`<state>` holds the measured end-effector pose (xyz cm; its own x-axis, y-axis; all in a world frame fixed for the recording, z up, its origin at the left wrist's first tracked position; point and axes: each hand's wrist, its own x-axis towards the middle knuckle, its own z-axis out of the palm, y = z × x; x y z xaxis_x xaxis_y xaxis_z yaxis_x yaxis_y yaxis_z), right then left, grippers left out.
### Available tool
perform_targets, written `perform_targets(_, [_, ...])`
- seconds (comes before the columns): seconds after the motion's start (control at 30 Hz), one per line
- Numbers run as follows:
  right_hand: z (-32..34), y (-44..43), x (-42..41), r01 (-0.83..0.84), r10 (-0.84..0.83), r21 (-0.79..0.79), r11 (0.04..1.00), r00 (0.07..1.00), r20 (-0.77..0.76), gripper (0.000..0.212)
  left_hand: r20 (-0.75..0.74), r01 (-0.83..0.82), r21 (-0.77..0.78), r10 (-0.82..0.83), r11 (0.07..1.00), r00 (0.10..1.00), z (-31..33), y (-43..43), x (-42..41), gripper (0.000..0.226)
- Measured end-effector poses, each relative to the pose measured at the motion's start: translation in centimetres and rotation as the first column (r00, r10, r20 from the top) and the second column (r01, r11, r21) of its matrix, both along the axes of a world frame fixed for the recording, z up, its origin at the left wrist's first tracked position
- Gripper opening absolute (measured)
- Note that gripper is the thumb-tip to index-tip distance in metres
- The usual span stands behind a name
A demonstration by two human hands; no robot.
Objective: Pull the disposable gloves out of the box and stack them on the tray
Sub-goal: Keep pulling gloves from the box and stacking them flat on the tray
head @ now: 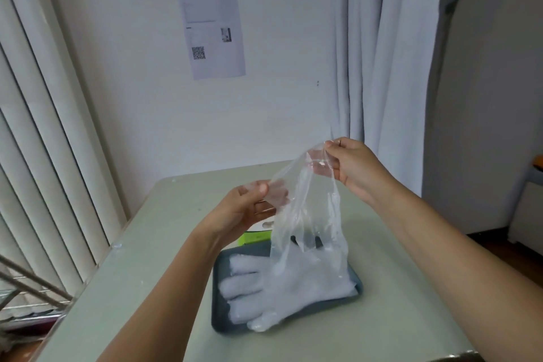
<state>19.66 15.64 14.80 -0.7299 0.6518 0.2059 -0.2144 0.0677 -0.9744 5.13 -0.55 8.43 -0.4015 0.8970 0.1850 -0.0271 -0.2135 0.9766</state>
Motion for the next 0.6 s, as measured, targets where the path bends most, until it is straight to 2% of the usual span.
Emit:
perform_targets(0.13, [-1.2, 0.6, 1.3, 0.123, -0.122, 0.017, 0.992, 0.992, -0.014, 0.027, 0.032, -0.046, -0.031, 0.047, 0.998, 0.998, -0.3, 0.2, 2.1, 0.013])
perform_targets(0.17, [-1.3, 0.5, 1.7, 0.123, -0.122, 0.0, 0.992, 0.991, -0.048, 0.026, 0.037, -0.072, -0.024, 0.073, 0.997, 0.997, -0.3, 0.3, 2.5, 0.005])
perform_targets(0.23, [-1.4, 0.3, 2.6, 0.106, -0.108, -0.021, 0.994, 0.987, -0.116, 0.024, 0.039, -0.107, -0.003, 0.107, 0.994, 0.994, 0.3, 0.5, 3.5, 0.011])
perform_targets(0.3, [-1.5, 0.3, 3.2, 0.094, -0.097, -0.023, 0.995, 0.983, -0.156, 0.024, 0.014, -0.094, 0.008, 0.094, 0.996, 0.996, 1.1, 0.6, 4.2, 0.029])
perform_targets(0.33, [-1.4, 0.3, 3.4, 0.087, -0.091, -0.028, 0.996, 0.981, -0.17, 0.026, -0.041, -0.081, -0.014, 0.08, 0.997, 0.996, 1.4, 0.6, 4.6, 0.039])
perform_targets(0.4, [-1.2, 0.1, 3.6, 0.094, -0.096, -0.021, 0.995, 0.977, -0.188, 0.03, -0.239, -0.103, -0.088, 0.08, 0.991, 0.968, 1.8, 0.5, 5.4, 0.047])
perform_targets(0.47, [-0.9, -0.1, 4.0, 0.099, -0.098, -0.006, 0.995, 0.975, -0.202, 0.031, -0.39, -0.16, -0.122, 0.101, 0.98, 0.915, 1.7, 0.9, 6.2, 0.04])
perform_targets(0.6, [-1.3, 0.4, 4.2, 0.126, -0.108, 0.086, 0.988, 0.976, -0.189, 0.028, -0.354, -0.227, -0.03, 0.202, 0.973, 0.913, 1.6, 1.5, 6.9, 0.006])
